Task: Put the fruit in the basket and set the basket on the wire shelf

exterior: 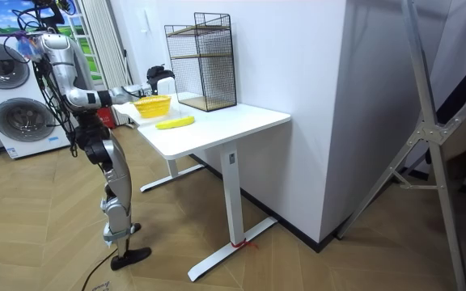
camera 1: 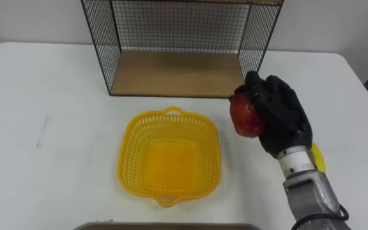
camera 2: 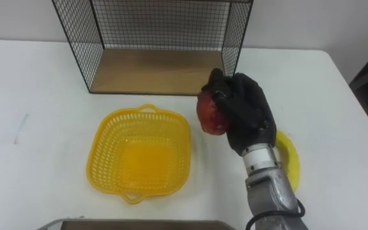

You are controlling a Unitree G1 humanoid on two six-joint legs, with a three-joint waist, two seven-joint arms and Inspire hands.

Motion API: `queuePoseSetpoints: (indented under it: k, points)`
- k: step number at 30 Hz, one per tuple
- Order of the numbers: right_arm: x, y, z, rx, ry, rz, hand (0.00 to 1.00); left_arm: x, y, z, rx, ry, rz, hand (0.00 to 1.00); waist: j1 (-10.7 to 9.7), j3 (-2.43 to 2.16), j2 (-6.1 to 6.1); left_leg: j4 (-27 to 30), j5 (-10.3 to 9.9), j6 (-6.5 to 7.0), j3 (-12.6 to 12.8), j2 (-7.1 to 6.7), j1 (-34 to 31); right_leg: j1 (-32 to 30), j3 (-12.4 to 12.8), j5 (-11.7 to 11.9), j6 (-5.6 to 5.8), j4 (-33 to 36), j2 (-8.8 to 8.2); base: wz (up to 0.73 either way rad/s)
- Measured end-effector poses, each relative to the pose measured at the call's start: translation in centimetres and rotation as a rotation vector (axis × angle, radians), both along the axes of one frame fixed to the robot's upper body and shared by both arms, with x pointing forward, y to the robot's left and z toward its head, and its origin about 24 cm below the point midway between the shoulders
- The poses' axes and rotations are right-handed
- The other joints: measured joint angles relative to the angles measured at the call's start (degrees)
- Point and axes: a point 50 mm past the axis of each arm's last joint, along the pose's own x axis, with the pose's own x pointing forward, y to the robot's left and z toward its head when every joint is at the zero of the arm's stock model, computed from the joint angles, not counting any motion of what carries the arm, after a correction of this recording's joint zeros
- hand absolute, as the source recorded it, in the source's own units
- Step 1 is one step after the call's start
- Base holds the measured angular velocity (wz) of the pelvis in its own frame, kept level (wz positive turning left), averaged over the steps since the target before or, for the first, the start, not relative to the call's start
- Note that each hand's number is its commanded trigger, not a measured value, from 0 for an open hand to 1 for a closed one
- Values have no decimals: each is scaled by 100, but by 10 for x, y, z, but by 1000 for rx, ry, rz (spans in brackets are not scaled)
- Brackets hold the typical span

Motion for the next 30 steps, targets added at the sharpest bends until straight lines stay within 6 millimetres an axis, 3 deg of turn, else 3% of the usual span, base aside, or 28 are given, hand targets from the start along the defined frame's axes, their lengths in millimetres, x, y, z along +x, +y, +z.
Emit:
queuePoseSetpoints:
  k: [7,16,19,20,21,22,27,30]
  points:
    - [-2,31,8,-296,-91,124,100,4,-3,-1,-5,3,-47,0,21,8,5,0,4,-6,31,17,75,37,25,1,-1,-1,12,0]
    - [-1,44,4,-583,-117,239,100,11,10,2,12,16,-73,0,148,2,-239,-81,17,-17,18,21,64,22,-7,3,-4,-3,20,0]
    - [-3,50,0,-659,-115,277,100,11,10,2,3,26,-73,0,153,12,-250,-81,16,-15,19,19,45,10,-48,4,-4,-9,14,0]
    - [-4,52,-1,-697,-115,291,93,10,10,1,2,31,-72,0,154,19,-239,-81,16,-15,15,20,41,9,-57,4,-4,-11,13,4]
    - [-4,52,-2,-711,-115,297,51,11,10,1,0,33,-72,0,155,24,-231,-80,16,-15,10,21,36,9,-64,4,-4,-12,13,5]
    - [-4,53,-3,-736,-117,307,0,11,10,1,-3,38,-73,0,154,37,-209,-79,16,-15,-9,21,27,10,-87,4,-4,-16,13,6]
    - [-6,57,-8,-801,-110,345,0,17,10,1,-9,28,-77,0,159,76,-128,-68,18,-18,-74,20,-5,9,-156,4,-4,-17,12,6]
    - [-7,58,-9,-816,-104,361,0,16,10,1,-10,31,-77,0,164,72,-111,-69,18,-18,-89,20,-10,10,-173,4,-4,-15,11,0]
